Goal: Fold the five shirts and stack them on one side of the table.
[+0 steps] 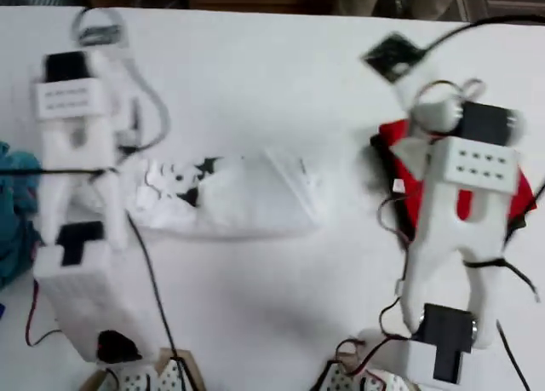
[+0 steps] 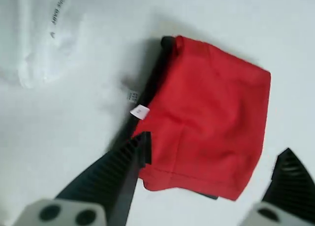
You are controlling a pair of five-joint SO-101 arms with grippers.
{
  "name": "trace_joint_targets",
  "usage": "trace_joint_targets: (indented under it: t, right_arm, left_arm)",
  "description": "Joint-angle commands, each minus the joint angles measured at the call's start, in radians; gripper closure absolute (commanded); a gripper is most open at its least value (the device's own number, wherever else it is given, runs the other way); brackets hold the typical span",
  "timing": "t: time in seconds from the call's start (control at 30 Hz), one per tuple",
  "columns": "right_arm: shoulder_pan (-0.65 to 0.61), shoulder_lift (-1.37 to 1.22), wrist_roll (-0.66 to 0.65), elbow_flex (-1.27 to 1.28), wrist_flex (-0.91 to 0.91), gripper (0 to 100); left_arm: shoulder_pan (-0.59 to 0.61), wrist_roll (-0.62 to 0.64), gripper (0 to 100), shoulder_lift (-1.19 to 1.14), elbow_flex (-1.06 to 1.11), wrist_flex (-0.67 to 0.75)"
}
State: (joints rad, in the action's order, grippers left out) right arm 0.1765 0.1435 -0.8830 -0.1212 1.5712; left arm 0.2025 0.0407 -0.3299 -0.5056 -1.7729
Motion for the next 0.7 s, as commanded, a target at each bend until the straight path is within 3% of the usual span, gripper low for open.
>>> trace_joint_targets:
  t: [0.0, 0.23, 0.4, 0.67]
  right_arm:
    - [0.136, 0.054, -0.006, -0.009, -0.010, 61.1]
    - [0.395, 0.054, -0.006, -0.005, -0.015, 61.1]
    - [0.455, 0.054, -0.009, -0.005, -0.015, 61.1]
    - [0.503, 0.056, -0.009, -0.009, -0.010, 61.1]
  left_arm:
    - [-0.183, -0.009, 98, 0.129, 0.001, -0.012]
    - [-0.463, -0.011, 98, 0.135, 0.013, 0.029]
    - [-0.609, -0.012, 98, 0.127, 0.021, 0.071]
    - [-0.632, -0.015, 98, -0.124, 0.013, 0.164]
